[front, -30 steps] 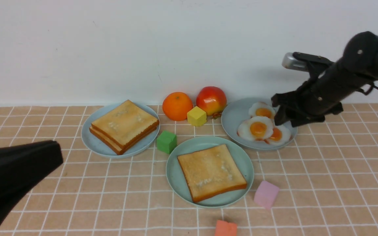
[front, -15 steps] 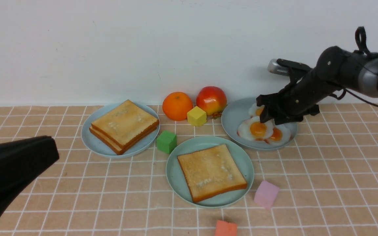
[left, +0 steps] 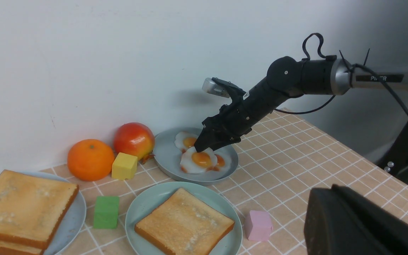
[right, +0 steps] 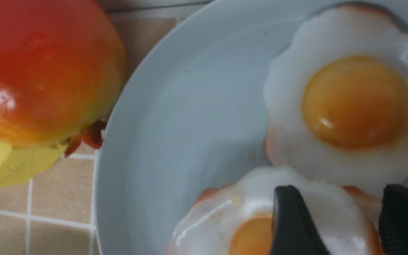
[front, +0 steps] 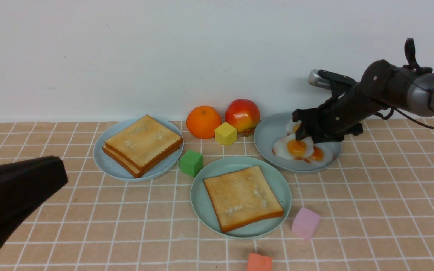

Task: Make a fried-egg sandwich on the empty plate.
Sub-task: Use the right arm to grab a fried egg

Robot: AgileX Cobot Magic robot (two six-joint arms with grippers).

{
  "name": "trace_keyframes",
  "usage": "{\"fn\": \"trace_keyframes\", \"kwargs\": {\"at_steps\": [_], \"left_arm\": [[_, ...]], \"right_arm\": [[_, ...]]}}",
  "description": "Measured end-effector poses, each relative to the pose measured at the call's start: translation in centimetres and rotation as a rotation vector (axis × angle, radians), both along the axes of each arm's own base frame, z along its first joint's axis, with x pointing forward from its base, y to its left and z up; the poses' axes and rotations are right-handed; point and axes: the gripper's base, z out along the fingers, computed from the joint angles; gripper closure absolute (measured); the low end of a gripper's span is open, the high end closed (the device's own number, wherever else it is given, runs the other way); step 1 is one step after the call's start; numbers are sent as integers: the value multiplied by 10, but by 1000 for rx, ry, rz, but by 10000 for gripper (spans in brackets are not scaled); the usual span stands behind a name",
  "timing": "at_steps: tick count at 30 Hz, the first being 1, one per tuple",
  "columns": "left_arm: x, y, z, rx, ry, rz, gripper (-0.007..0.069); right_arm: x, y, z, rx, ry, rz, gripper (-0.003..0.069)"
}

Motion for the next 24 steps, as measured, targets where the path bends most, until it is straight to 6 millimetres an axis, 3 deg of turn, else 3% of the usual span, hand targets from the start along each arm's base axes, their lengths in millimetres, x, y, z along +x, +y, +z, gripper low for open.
{"fn": "trace_keyframes", "kwargs": {"at_steps": [7,13,15,20,23,24], "left_arm": [[0,0,-2,17,19,2,638],[0,0,-4,29,35,2,638],[0,0,-4,29,35,2,638],[0,1,-6,39,47,3,638],[0,2,-8,84,52,13,637],[0,2,-9,85,53,13,637]], "right_arm": [[0,1,0,7,3,2,324],[-2,1,2,-5,4,37,450],[-3,2,8,6,3,42,525],[-8,3,32,18,-28,48,557],[-19,3,67,16,-56,81,587],[-20,3,70,16,-58,84,587]]}}
